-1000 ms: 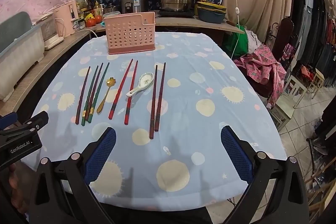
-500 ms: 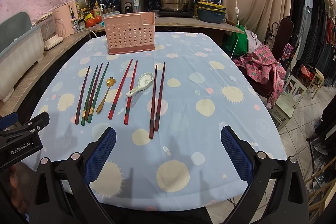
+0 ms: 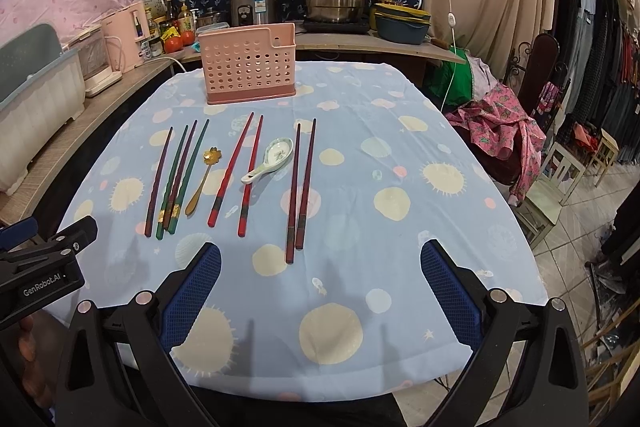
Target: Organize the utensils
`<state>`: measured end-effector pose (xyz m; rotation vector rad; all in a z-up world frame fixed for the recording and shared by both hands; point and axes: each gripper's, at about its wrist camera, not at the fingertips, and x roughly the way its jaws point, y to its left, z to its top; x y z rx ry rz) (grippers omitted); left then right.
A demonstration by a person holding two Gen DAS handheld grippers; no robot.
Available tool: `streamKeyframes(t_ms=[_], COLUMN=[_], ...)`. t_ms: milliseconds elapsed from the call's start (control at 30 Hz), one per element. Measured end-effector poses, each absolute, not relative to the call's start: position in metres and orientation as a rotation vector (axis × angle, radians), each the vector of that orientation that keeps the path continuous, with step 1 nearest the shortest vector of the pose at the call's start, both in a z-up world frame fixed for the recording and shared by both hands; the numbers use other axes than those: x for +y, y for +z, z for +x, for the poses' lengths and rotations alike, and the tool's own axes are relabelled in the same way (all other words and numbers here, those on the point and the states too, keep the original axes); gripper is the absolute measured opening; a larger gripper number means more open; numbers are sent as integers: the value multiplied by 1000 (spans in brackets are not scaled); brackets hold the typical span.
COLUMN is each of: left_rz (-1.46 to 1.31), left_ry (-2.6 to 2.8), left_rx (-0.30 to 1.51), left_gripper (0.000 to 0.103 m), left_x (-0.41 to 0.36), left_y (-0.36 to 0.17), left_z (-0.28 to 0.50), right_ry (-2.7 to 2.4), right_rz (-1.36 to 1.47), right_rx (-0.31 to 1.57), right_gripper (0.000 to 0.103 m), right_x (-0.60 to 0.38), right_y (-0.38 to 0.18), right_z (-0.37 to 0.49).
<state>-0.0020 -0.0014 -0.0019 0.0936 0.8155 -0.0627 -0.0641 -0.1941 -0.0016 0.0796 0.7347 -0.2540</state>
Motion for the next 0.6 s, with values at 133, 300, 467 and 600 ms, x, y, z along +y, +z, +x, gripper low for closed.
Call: streamKeyframes(t_ms=[133,300,467,600], left_rz=[93,94,94,93], left_ry=[-64,-63,-64,-64], left_rx=[815,815,815,815], left_gripper=[95,95,95,95], left_x=[-2,-1,-1,-1], left_y=[-2,-2,-2,-2], left_z=[-3,-2,-2,-2], right_ry=[-252,-255,-256,-258], right_rz=[83,82,82,85], right_rx=[735,733,734,737], right_gripper=[96,96,96,96], right_x=[-194,-194,-194,-193], right_y=[-1,-2,-2,-3], right_z=[-65,-64,-64,-65])
